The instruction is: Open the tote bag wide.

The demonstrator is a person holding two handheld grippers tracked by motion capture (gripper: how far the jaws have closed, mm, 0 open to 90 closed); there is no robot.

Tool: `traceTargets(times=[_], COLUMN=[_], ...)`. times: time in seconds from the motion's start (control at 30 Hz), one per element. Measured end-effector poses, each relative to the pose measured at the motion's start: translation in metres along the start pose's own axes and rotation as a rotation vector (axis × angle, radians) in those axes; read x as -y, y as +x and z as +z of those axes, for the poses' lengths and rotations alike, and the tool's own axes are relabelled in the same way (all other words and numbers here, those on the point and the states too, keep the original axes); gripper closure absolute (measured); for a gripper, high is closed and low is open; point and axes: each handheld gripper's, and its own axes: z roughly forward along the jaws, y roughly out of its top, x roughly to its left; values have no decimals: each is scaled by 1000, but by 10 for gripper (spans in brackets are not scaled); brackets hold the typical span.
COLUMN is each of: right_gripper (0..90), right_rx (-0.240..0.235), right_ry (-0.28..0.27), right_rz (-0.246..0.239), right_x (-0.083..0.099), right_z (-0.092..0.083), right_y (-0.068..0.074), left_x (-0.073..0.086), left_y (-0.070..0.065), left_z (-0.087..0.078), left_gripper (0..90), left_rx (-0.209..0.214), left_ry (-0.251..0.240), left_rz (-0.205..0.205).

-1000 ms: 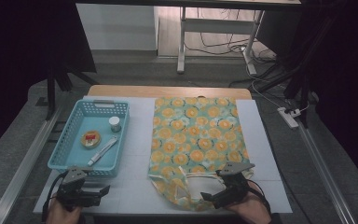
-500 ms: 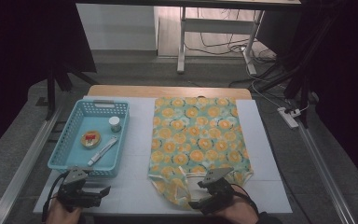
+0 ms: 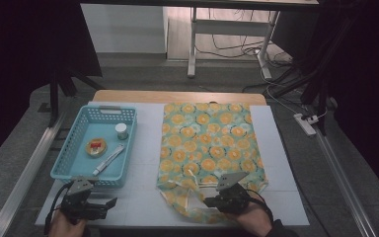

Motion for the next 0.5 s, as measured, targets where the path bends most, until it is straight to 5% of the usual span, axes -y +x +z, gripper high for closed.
traceTargets(times=[0.5], right_gripper=[898], right_rx=[91], right_ry=[-78], right_rz=[0], right_x=[-31], right_z=[-19], right_y=[-37], left_x=[1], left_y=[1], left_z=[-1], left_gripper=[0], left_rx=[3], left_ry=[0], left_rz=[-11])
